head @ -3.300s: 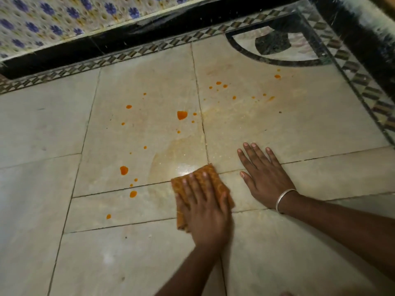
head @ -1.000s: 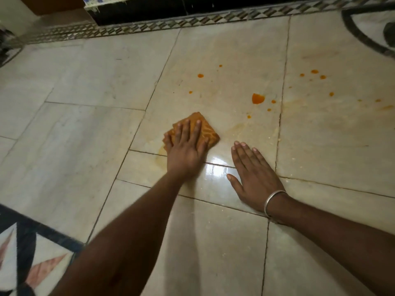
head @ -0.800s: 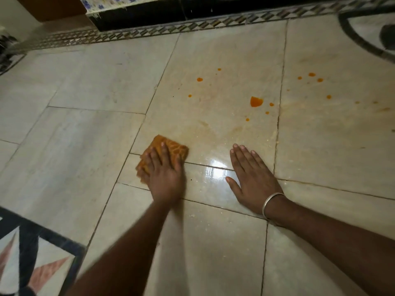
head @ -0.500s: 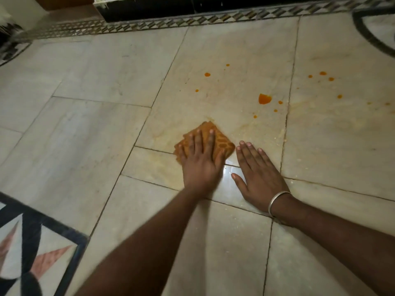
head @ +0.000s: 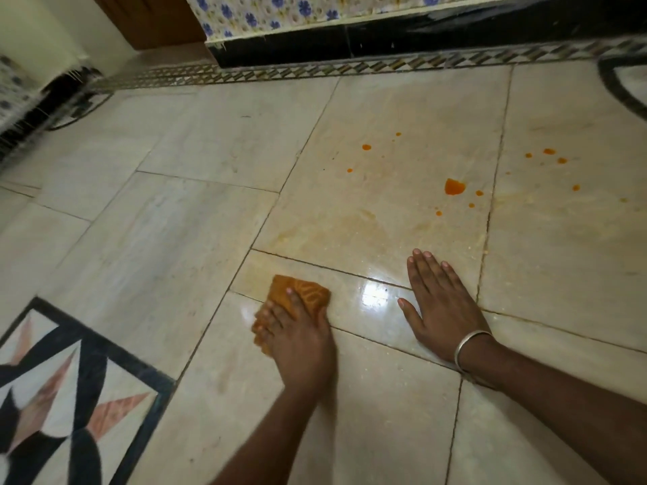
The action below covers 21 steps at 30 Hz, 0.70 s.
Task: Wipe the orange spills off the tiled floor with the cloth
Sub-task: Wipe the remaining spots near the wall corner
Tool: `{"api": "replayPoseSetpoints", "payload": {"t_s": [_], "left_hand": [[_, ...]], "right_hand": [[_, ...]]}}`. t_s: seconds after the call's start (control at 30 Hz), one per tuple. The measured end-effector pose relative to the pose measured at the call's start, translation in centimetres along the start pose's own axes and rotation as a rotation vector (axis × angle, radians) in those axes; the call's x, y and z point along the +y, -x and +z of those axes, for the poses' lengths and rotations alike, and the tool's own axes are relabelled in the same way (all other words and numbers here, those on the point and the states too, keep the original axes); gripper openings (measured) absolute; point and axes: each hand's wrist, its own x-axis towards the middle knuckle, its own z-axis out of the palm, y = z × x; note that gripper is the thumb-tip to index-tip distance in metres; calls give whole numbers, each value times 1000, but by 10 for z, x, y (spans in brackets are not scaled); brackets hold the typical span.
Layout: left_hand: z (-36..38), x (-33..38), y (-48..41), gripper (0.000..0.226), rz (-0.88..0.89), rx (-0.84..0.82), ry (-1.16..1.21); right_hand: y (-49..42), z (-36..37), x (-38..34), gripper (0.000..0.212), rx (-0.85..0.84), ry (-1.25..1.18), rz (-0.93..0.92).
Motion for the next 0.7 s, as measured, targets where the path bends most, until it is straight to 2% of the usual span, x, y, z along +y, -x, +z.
{"api": "replayPoseSetpoints", "payload": {"t_s": [0.13, 0.17, 0.23, 0.3, 0.37, 0.4, 0.47, 0.53, 0.57, 0.63, 0.67, 0.7], "left_hand": [[-10, 24, 39, 57, 113, 9, -77], [-19, 30, 44, 50, 147, -49, -28], [-44, 24, 35, 38, 180, -96, 195], [-79, 14, 17, 44, 125, -209, 630], [-110, -3, -3, 38, 38, -362, 1028], [-121, -13, -15, 36, 6, -436, 1121], [-140, -32, -41, 51, -56, -519, 1202], [-142, -52, -72, 71, -192, -403, 1334], [-138, -62, -86, 77, -294, -250, 1334], [-125, -80, -104, 78, -425, 99, 1152], [-119, -84, -107, 77, -410, 209, 1047], [-112, -83, -108, 75, -351, 244, 937]], "right_hand": [[-4, -1, -1, 78, -4, 15, -13], [-1, 1, 2, 79, -12, 15, -7], [-3, -2, -1, 80, -6, 17, -18], [-4, -3, 1, 81, -19, 10, -12], [-4, -4, 0, 81, -32, 11, -1], [-5, -4, 0, 81, -37, 4, 5], [-7, -5, 0, 81, -46, -9, 20], [-10, -6, -3, 81, -46, -13, 8], [-12, -7, -6, 80, -34, -11, -16], [-20, -10, -17, 79, 1, -1, -85], [-26, -12, -25, 78, 16, -1, -124], [-31, -12, -33, 78, 22, -14, -157]]}}
